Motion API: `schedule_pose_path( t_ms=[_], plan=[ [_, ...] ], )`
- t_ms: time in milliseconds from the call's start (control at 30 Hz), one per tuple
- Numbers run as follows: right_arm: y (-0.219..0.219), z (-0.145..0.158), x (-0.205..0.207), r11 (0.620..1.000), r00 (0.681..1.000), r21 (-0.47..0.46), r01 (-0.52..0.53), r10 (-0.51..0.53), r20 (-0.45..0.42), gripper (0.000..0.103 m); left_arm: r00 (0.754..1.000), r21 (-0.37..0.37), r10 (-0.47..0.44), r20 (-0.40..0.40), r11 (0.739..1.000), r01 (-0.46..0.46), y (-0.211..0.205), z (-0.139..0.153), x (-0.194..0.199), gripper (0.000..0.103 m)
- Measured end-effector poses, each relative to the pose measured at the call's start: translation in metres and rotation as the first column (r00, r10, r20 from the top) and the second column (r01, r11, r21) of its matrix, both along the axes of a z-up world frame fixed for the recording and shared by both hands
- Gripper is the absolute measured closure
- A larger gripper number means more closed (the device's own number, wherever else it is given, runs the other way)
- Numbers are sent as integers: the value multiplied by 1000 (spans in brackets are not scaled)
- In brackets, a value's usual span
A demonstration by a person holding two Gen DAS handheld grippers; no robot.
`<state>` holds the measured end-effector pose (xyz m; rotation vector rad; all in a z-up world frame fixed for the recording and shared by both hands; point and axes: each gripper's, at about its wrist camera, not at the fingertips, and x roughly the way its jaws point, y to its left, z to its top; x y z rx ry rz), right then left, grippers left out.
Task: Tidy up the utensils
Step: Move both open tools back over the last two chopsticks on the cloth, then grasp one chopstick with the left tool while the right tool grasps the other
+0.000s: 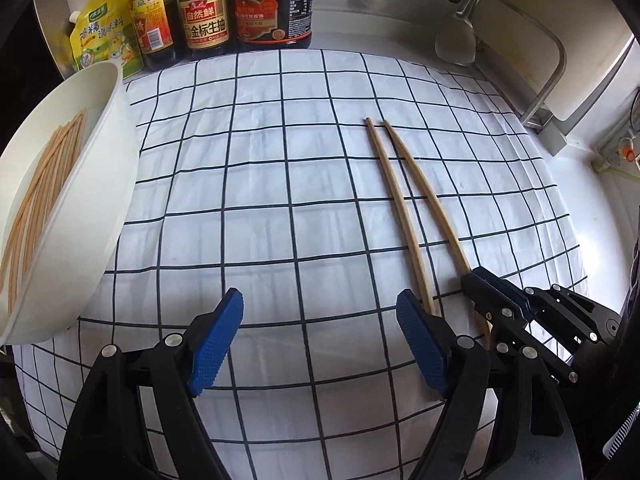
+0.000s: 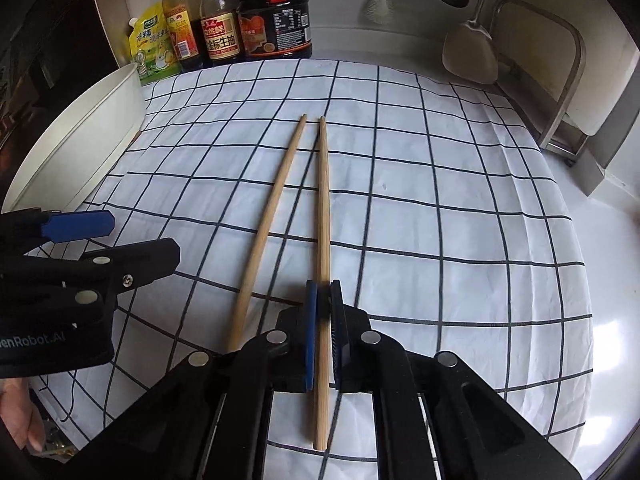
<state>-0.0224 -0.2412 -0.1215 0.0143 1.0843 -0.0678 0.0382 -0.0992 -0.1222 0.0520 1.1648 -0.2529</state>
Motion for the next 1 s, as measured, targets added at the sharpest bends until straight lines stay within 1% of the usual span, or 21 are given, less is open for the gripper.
schedule_pose_path(
  t_ms=[167, 367, 467, 567, 600, 633, 700, 900, 1000],
  plan=[
    [-23, 3, -7, 999, 999, 13, 43, -43, 2, 97, 1000, -11, -16, -14, 1000, 16, -19, -8, 4, 26],
    [-47, 5, -17, 995, 995, 19, 102, -102, 3, 97, 999, 4, -32, -8, 999, 32, -35, -15, 7, 26],
    [-54, 6, -20, 993, 993, 25, 118, -119, 2, 97, 999, 25, -37, 4, 999, 37, -39, -17, 9, 26],
    [-58, 7, -20, 992, 993, 36, 122, -122, -2, 96, 999, 40, -36, 7, 999, 36, -43, -20, 12, 26],
    [-59, 8, -20, 991, 992, 42, 123, -124, 2, 95, 999, 44, -35, 7, 998, 35, -43, -21, 12, 26],
    [-59, 8, -20, 991, 992, 45, 124, -124, 4, 89, 999, 47, -35, 7, 998, 35, -43, -22, 12, 26],
    [-59, 9, -19, 991, 992, 39, 124, -124, 8, 85, 999, 58, -36, 14, 998, 35, -43, -23, 12, 24],
    [-58, 6, -15, 993, 993, 4, 116, -116, 12, 85, 999, 86, -33, 26, 996, 31, -47, -26, 15, 23],
    [-56, 4, -13, 994, 994, -24, 104, -103, 20, 85, 999, 85, -30, 32, 996, 27, -48, -26, 16, 23]
  ],
)
